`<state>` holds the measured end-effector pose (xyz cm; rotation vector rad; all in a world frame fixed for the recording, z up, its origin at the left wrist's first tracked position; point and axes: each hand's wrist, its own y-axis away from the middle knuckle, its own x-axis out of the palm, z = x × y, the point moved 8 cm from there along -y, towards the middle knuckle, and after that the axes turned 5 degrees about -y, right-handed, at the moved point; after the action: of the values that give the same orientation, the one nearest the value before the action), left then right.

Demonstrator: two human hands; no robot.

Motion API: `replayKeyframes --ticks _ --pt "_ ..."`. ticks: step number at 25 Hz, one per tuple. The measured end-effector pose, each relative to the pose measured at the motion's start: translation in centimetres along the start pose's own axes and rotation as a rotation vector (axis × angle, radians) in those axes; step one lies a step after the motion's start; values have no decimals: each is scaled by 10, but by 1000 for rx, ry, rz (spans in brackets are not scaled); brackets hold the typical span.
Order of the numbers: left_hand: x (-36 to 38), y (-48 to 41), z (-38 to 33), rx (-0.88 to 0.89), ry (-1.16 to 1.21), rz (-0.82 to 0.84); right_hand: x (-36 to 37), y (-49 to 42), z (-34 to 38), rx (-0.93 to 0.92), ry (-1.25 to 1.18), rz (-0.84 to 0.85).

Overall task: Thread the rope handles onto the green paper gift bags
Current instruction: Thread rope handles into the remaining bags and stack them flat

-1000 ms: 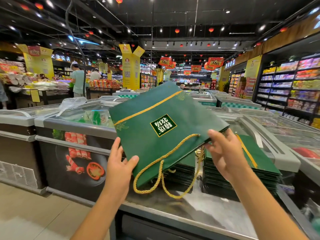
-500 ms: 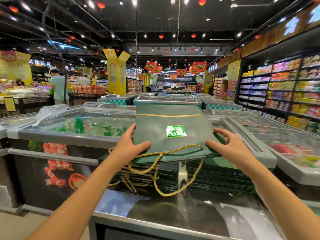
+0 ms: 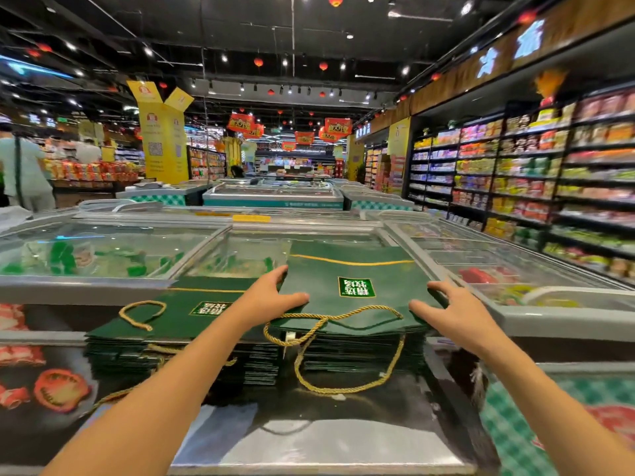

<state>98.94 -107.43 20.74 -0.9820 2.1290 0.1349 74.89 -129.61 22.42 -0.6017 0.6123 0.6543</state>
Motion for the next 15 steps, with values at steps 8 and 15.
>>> replayKeyframes --ticks 8,15 --pt "-4 -9 4 13 -381 -47 9 -10 -28 59 190 50" --pt "22 -65 -65 256 -692 73 53 -75 41 -220 380 188"
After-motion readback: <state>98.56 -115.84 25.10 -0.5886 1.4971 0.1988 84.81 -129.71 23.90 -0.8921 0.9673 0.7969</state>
